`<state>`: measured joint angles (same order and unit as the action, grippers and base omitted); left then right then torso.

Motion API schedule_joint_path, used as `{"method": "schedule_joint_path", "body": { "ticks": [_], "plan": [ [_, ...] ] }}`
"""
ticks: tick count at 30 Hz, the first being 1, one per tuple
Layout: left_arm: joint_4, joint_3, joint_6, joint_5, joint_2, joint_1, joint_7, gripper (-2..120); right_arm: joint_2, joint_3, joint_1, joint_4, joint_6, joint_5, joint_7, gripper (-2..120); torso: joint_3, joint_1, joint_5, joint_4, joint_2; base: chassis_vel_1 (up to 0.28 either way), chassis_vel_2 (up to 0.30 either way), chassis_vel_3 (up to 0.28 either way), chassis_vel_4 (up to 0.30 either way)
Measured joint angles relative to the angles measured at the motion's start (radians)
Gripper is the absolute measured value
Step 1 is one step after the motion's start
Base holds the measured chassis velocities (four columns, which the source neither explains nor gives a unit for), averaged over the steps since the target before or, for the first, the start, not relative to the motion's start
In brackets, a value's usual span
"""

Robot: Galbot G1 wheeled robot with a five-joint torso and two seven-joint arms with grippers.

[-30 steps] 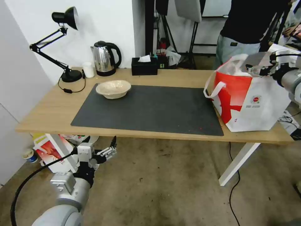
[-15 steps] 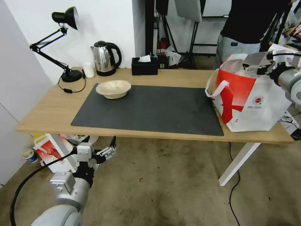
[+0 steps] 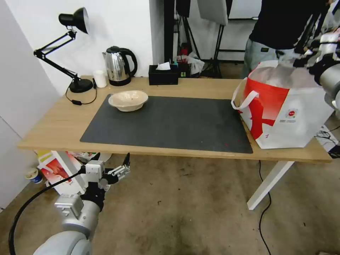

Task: Pick up the trash from the table and place it into the takeout bag.

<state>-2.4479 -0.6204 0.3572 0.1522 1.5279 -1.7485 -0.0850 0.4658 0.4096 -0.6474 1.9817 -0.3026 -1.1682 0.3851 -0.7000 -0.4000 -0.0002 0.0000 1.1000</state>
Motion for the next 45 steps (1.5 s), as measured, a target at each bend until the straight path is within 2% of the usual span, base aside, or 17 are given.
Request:
{"method": "schedule_joint_path", "body": {
  "ticks": [3,5,7,10,12,14,15,17,19,21,23,25,26,32,36,45],
  "plan": [
    [0.001,-0.003,-0.002,0.0,0.001,-0.001,0.0,100,0.017,0.042,-0.047,0.069,0.053,-0.024,0.034,100,0.0,0.0,0.0,0.0002,0.0,0.0,0.0,0.0,0.0],
    [0.002,-0.005,-0.006,0.0,0.003,-0.001,0.0,100,0.051,0.102,-0.142,0.187,0.124,-0.032,0.065,100,0.0,0.0,-0.0002,-0.0001,0.0,0.0,0.0,0.0,0.0],
    [0.002,-0.005,-0.006,0.0,0.003,0.0,0.001,100,0.06,0.111,-0.163,0.212,0.142,-0.027,0.068,100,0.0,0.0,0.0,-0.0001,0.0,0.0,0.0,0.0,0.0],
    [0.003,-0.006,-0.007,0.0,0.007,0.002,0.002,100,0.125,0.144,-0.293,0.317,0.226,0.05,0.065,100,0.0,0.0,0.0,0.0,0.0,0.0,0.0,0.0,0.0],
    [0.003,-0.006,-0.007,0.0,0.007,0.002,0.002,100,0.134,0.145,-0.311,0.326,0.237,0.063,0.059,100,0.0,0.0,0.0,0.0,0.0,0.0,0.0,0.0,0.0],
    [0.004,-0.008,-0.008,0.0,0.009,0.001,0.002,100,0.197,0.148,-0.432,0.389,0.298,0.134,0.026,100,0.0,0.0,0.0,0.0,0.0,0.0,0.0,0.0,0.0],
    [0.004,-0.008,-0.008,0.0,0.009,0.001,0.002,100,0.197,0.148,-0.432,0.389,0.298,0.134,0.026,100,0.0,0.0,0.0,0.0,0.0,0.0,0.0,0.0,0.0],
    [0.006,-0.01,-0.009,0.0,0.01,0.001,0.002,100,0.261,0.148,-0.543,0.451,0.324,0.22,0.023,100,0.0,0.0,0.0,0.0,0.0,0.0,0.0,0.0,0.0],
    [0.007,-0.01,-0.01,-0.001,0.01,0.001,0.002,100,0.275,0.148,-0.567,0.462,0.326,0.254,0.028,100,0.0,0.0,-0.0002,0.0,0.0,0.0,0.0,0.0,0.0],
    [0.011,-0.008,-0.012,0.0,0.013,0.0,0.002,100,0.331,0.125,-0.676,0.517,0.33,0.412,0.073,100,0.0,0.0,-0.0001,-0.0002,0.0,0.0,0.0,0.0,0.0],
    [0.012,-0.007,-0.012,0.0,0.014,0.0,0.002,100,0.343,0.119,-0.696,0.52,0.33,0.442,0.082,100,0.0,0.0,-0.0002,-0.0003,0.0,0.0,0.0,0.0,0.0],
    [0.015,-0.003,-0.012,0.0,0.017,0.004,0.002,100,0.397,0.077,-0.791,0.526,0.328,0.574,0.118,100,0.0,0.0,0.0,-0.0001,0.0,0.0,0.0,0.0,0.0],
    [0.015,-0.003,-0.012,0.0,0.017,0.004,0.002,100,0.397,0.077,-0.791,0.526,0.328,0.574,0.118,100,0.0,0.0,0.0,-0.0001,0.0,0.0,0.0,0.0,0.0],
    [0.025,0.001,-0.017,-0.009,0.022,0.007,-0.002,100,0.517,-0.065,-0.933,0.524,0.331,0.865,0.17,100,0.0,0.0,-0.0001,0.0,0.0,0.0,0.0,0.0,0.0],
    [0.026,0.003,-0.019,-0.012,0.025,0.006,-0.004,100,0.573,-0.119,-0.981,0.523,0.333,0.961,0.199,100,0.0,0.0,0.0002,-0.0001,0.0,0.0,0.0,0.0,0.0],
    [0.025,-0.001,-0.019,-0.012,0.026,0.007,-0.004,100,0.598,-0.159,-1.056,0.497,0.344,1.055,0.282,100,0.0,0.0,0.0001,0.0001,0.0,0.0,0.0,0.0,0.0]
  ]
}}
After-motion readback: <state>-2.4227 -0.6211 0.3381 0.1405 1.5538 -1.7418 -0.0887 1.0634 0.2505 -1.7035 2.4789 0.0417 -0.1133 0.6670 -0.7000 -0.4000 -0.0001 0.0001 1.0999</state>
